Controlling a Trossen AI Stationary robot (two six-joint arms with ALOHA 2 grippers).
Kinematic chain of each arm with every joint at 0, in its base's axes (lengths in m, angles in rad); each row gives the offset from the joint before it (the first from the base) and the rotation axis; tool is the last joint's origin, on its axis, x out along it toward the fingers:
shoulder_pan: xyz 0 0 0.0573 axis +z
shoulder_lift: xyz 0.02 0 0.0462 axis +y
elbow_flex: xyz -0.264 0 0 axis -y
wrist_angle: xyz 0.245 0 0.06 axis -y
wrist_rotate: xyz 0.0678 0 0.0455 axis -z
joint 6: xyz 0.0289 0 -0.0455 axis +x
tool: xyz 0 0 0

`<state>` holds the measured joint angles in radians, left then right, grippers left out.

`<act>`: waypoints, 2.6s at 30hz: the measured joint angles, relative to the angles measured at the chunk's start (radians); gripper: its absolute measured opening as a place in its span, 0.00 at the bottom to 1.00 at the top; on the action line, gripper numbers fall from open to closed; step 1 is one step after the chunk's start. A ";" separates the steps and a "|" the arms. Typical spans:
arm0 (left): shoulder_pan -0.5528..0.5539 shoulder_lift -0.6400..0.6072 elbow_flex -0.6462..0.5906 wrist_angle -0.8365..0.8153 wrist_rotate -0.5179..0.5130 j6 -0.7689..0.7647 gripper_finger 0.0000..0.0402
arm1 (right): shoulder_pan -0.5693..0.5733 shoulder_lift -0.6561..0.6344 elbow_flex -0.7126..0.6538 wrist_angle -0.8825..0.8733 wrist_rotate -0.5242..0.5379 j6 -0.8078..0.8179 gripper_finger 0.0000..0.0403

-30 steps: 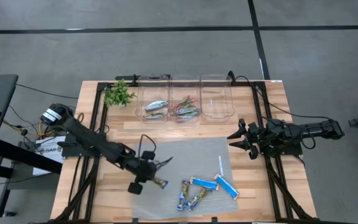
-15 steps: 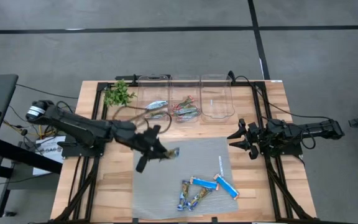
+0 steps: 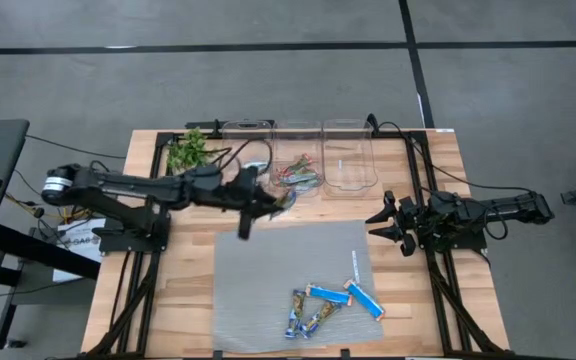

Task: Pick and place Granola Bars by type
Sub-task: Put the purple granola bar into the right transparent bin

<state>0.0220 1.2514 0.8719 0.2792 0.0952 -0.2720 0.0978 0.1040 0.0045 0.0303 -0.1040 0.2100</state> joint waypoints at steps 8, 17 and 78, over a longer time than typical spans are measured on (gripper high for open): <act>0.191 0.323 0.272 -0.019 0.116 0.000 0.13 | 0.000 0.000 0.000 0.000 0.000 0.000 0.35; 0.295 0.712 0.886 -0.475 0.197 0.182 0.13 | 0.000 0.000 0.000 0.000 0.000 0.000 0.35; 0.225 1.006 1.477 -1.104 0.245 0.464 0.40 | 0.000 0.000 0.000 0.000 0.000 0.000 0.35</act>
<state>0.2473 2.2571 2.3486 -0.8253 0.3399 0.1918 0.0978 0.1040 0.0044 0.0303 -0.1040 0.2100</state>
